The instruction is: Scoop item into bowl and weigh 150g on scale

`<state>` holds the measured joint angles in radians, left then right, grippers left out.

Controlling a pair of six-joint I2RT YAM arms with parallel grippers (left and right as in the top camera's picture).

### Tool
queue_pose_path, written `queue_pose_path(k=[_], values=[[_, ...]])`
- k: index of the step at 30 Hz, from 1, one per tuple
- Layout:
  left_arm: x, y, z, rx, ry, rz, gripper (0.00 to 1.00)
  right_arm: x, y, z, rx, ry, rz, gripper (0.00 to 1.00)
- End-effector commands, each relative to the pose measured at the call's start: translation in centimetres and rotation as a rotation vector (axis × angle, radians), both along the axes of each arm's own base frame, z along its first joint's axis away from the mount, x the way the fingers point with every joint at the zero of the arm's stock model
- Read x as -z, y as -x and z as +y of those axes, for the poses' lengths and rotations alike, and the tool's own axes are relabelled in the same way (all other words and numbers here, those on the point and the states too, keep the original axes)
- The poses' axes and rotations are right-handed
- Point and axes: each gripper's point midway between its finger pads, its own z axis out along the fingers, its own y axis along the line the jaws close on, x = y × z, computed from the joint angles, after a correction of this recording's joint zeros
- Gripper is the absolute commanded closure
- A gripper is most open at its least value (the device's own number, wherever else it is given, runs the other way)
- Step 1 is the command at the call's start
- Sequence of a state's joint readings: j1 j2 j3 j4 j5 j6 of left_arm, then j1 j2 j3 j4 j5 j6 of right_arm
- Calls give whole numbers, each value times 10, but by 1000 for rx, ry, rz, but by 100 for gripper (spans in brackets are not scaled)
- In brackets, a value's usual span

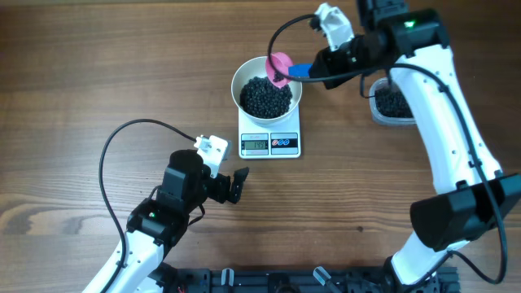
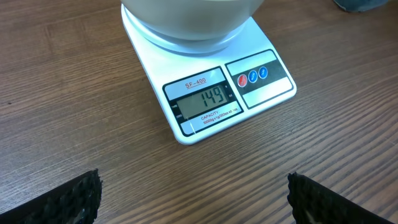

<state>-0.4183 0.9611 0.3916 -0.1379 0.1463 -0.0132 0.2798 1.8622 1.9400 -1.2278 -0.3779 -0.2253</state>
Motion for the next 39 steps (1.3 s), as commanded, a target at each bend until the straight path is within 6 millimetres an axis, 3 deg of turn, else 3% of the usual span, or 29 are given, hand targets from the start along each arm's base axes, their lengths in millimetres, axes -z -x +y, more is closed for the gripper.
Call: queue_pose_path(k=[1,7,13,33,39], values=[[0,-1,2,-15,4,-1,0,-14,-7,-9,48,141,-110,96],[0,-1,2,-15,4,-1,0,-15,-11,-10,3,204,-169,96],[0,-1,2,-15,4,-1,0,-20,-13,2,-55,159,-198,96],[0,-1,2,-15,4,-1,0,-19,-18,-7,-117,264,-262,96],[0,-1,2,-15,4,-1,0,-20,-14,4,-145,203,-249,96]])
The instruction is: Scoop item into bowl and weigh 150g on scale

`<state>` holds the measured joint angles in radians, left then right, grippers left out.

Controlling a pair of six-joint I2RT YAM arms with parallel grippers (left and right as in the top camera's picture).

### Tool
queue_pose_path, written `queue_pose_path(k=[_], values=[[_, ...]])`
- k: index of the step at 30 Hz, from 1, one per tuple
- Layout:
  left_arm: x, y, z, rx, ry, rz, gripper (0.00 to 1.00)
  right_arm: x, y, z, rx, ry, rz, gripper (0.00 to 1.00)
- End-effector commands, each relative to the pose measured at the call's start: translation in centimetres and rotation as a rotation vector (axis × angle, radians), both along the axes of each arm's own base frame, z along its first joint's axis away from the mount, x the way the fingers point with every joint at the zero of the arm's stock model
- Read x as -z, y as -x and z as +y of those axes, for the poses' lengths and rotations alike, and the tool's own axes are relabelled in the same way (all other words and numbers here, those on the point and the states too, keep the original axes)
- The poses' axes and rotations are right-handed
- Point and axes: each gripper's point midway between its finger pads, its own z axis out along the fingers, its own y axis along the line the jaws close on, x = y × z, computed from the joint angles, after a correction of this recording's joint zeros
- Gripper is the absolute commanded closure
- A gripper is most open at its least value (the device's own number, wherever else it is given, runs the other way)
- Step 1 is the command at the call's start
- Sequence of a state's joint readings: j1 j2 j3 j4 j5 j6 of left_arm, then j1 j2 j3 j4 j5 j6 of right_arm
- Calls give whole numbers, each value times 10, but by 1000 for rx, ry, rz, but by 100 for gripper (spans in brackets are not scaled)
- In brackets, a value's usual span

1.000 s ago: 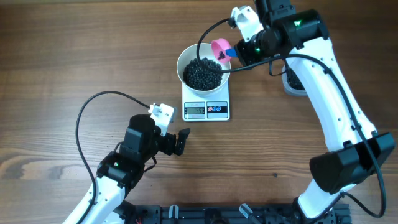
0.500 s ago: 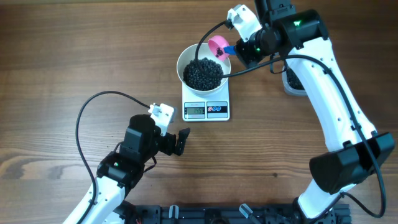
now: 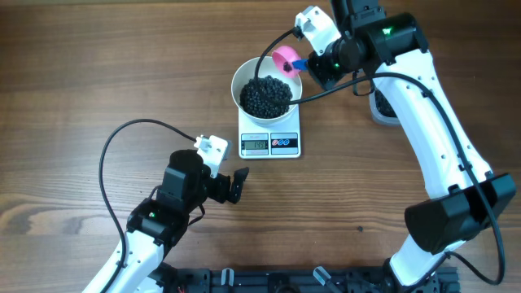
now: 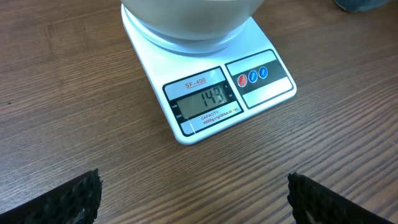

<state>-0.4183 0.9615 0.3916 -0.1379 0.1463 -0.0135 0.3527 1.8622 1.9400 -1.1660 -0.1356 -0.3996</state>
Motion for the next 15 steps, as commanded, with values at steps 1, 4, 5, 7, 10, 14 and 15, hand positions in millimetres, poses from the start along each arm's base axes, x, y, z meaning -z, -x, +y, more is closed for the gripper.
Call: queue_pose_path(k=[1,4,5,7,10,14,15], values=[[0,-1,2,-15,4,-1,0,-23,3,7,-36,-41,-51,96],[0,-1,2,-15,4,-1,0,-23,3,7,-35,-42,-50,96],[0,-1,2,-15,4,-1,0,-23,3,7,-35,-41,-50,96],[0,-1,2,-15,4,-1,0,-23,3,7,-34,-42,-50,96],[0,-1,2,-15,5,-1,0,-23,3,7,-34,-42,-50,96],[0,-1,2,-15,4,-1,0,-23,3,7,-34,-42,-50,96],[0,-1,2,-15,4,-1,0,-23,3,8,-36,-47,-48,96]])
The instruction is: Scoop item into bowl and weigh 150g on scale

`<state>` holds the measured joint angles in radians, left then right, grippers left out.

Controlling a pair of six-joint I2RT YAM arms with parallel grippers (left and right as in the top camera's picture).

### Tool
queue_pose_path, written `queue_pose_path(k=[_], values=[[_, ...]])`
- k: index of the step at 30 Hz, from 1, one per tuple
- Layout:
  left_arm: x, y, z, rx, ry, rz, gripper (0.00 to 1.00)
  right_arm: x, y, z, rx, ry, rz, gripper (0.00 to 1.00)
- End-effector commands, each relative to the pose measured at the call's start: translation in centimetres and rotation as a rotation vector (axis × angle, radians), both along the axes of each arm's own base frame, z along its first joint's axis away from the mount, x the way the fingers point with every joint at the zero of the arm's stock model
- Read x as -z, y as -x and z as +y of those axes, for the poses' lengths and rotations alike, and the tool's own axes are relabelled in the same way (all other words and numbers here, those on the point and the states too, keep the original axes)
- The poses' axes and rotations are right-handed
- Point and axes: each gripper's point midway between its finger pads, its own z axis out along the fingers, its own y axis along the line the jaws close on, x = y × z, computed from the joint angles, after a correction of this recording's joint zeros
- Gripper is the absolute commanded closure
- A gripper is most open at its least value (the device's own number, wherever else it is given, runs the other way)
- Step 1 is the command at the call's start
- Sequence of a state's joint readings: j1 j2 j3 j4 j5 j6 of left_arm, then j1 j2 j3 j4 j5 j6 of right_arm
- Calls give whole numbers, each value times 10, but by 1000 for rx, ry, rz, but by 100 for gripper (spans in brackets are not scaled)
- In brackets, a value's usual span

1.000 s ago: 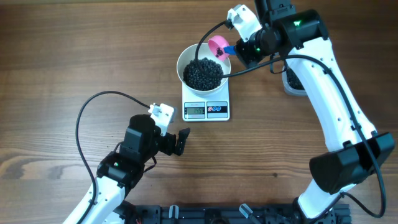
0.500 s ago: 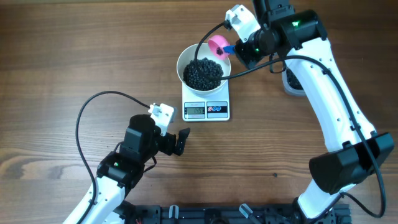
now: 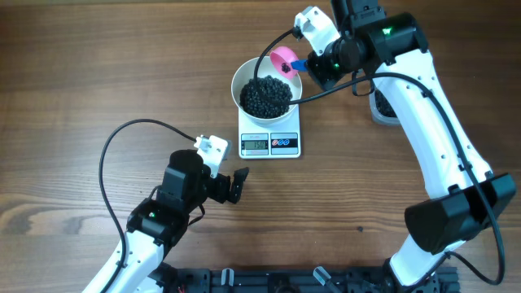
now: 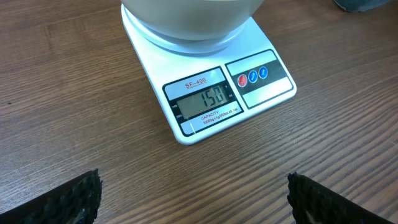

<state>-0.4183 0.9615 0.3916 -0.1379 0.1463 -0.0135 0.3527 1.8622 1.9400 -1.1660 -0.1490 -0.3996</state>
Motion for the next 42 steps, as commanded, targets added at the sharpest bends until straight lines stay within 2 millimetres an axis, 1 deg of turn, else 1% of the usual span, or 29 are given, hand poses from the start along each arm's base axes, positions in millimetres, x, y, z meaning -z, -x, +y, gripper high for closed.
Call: queue_pose_path(k=[1,3,4,6,7,9,12,14,16,18,19,20,21,23,24,25,27,29,31,32,35,38,41,42], values=[[0,-1,2,-15,4,-1,0,-24,3,8,-20,-58,-45,96],[0,-1,2,-15,4,-1,0,-27,5,15,-35,-118,-27,96],[0,-1,2,-15,4,-1,0,-31,7,18,-48,-191,0,96],[0,-1,2,-15,4,-1,0,-40,9,17,-59,-324,44,96],[0,-1,2,-15,4,-1,0,-48,9,14,-69,-409,66,96],[0,-1,2,-15,4,-1,0,-56,6,1,-29,-501,100,96],[0,-1,2,-15,4,-1,0,-69,6,-27,22,-645,153,96],[0,-1,2,-15,4,-1,0,-71,8,-52,88,-699,196,96],[0,-1,2,-15,4,-1,0,-66,12,-80,176,-705,237,96],[0,-1,2,-15,5,-1,0,-57,14,-118,299,-670,254,96],[0,-1,2,-15,4,-1,0,-51,15,-134,353,-632,256,96],[0,-1,2,-15,4,-1,0,-36,19,-167,482,-545,273,96],[0,-1,2,-15,4,-1,0,-28,23,-187,549,-483,280,96],[0,-1,2,-15,4,-1,0,-14,31,-216,686,-366,305,96],[0,-1,2,-15,5,-1,0,-6,38,-231,754,-287,323,96],[0,-1,2,-15,4,-1,0,-2,44,-239,787,-230,335,96],[0,-1,2,-15,4,-1,0,2,49,-249,830,-170,343,96],[0,-1,2,-15,5,-1,0,5,52,-264,929,-110,340,96],[0,-1,2,-15,4,-1,0,6,53,-268,985,-67,337,96],[0,-1,2,-15,4,-1,0,7,53,-267,998,-12,327,96],[0,-1,2,-15,4,-1,0,3,47,-251,985,223,235,96],[0,-1,2,-15,4,-1,0,-11,47,-237,945,466,115,96],[0,-1,2,-15,4,-1,0,-19,50,-231,910,575,72,96],[0,-1,2,-15,4,-1,0,-19,50,-231,908,577,72,96]])
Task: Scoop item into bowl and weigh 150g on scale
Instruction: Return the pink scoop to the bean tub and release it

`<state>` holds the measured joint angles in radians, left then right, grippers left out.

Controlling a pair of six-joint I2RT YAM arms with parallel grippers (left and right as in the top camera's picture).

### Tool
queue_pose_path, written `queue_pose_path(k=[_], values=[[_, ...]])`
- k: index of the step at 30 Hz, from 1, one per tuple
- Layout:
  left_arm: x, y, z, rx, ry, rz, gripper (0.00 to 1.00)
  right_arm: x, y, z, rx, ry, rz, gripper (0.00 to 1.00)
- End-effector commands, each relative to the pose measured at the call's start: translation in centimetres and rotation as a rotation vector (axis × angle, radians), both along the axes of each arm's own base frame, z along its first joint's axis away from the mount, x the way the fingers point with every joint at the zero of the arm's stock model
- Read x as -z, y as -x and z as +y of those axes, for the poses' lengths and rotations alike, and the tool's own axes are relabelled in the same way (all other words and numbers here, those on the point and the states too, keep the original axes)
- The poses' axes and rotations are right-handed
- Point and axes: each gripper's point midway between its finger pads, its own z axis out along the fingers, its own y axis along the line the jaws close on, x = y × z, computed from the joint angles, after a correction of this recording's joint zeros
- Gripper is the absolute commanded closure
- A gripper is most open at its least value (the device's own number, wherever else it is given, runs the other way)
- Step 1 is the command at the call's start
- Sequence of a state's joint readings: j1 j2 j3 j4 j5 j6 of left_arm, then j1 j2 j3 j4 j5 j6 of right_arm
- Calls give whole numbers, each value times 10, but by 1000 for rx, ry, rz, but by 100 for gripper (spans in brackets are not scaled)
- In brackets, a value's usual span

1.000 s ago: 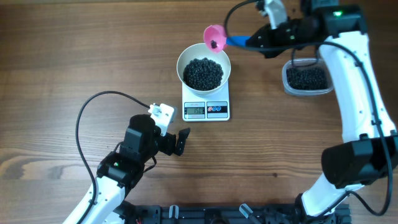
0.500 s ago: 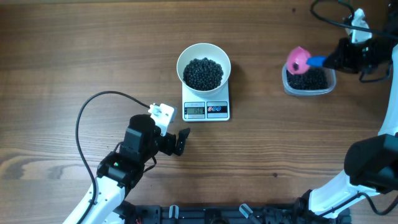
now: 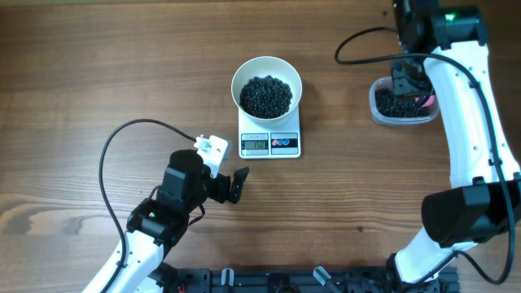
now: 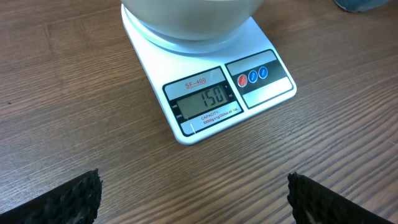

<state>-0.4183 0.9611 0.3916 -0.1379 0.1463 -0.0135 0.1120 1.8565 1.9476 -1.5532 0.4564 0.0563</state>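
A white bowl (image 3: 237, 80) of black beans (image 3: 266, 95) stands on the white scale (image 3: 285, 145). In the left wrist view the scale's display (image 4: 205, 99) reads 150, and the bowl's underside (image 4: 186, 15) shows at the top. My left gripper (image 3: 236, 184) (image 4: 194, 200) rests open on the table in front of the scale, nothing between its fingers (image 4: 68, 200). At the back right, my right gripper (image 3: 404, 81) hangs over the clear tub of beans (image 3: 383, 111). Beside it only a sliver of the pink scoop (image 3: 424, 99) shows; it seems shut on the scoop.
A black cable (image 3: 122, 134) loops on the wood left of the left arm. Another cable (image 3: 358, 37) arcs from the right arm behind the tub. The table's front edge carries a black rail (image 3: 277, 281).
My right gripper has moved with the pink scoop from the bowl's back right rim to over the bean tub at the far right. The display still reads 150. The left arm is unmoved.
The right gripper first held the scoop over the bowl's right side with the scale at 149. It then stood at the back right rim, still 149, and shortly after the reading was 150. Now the scoop is away at the tub.
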Motion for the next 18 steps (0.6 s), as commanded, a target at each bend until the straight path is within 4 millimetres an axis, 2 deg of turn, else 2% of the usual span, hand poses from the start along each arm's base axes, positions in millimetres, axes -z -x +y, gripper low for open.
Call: queue_pose_path(k=[1,4,6,7,9,14,15,16,18], values=[[0,-1,2,-15,4,-1,0,-26,2,-16,43,112,-76,96],[0,-1,2,-15,4,-1,0,-17,2,-3,36,10,-64,96],[0,-1,2,-15,4,-1,0,-5,3,15,49,-180,-47,96],[0,-1,2,-15,4,-1,0,3,5,28,64,-328,-31,96],[0,-1,2,-15,4,-1,0,16,8,35,132,-496,-7,96],[0,-1,2,-15,4,-1,0,39,-2,16,392,-549,-75,94],[0,-1,2,-15,4,0,0,42,-1,12,429,-558,-75,82],[0,-1,2,-15,4,-1,0,45,3,11,446,-579,-60,63],[0,-1,2,-15,4,-1,0,47,11,8,472,-588,-32,50]])
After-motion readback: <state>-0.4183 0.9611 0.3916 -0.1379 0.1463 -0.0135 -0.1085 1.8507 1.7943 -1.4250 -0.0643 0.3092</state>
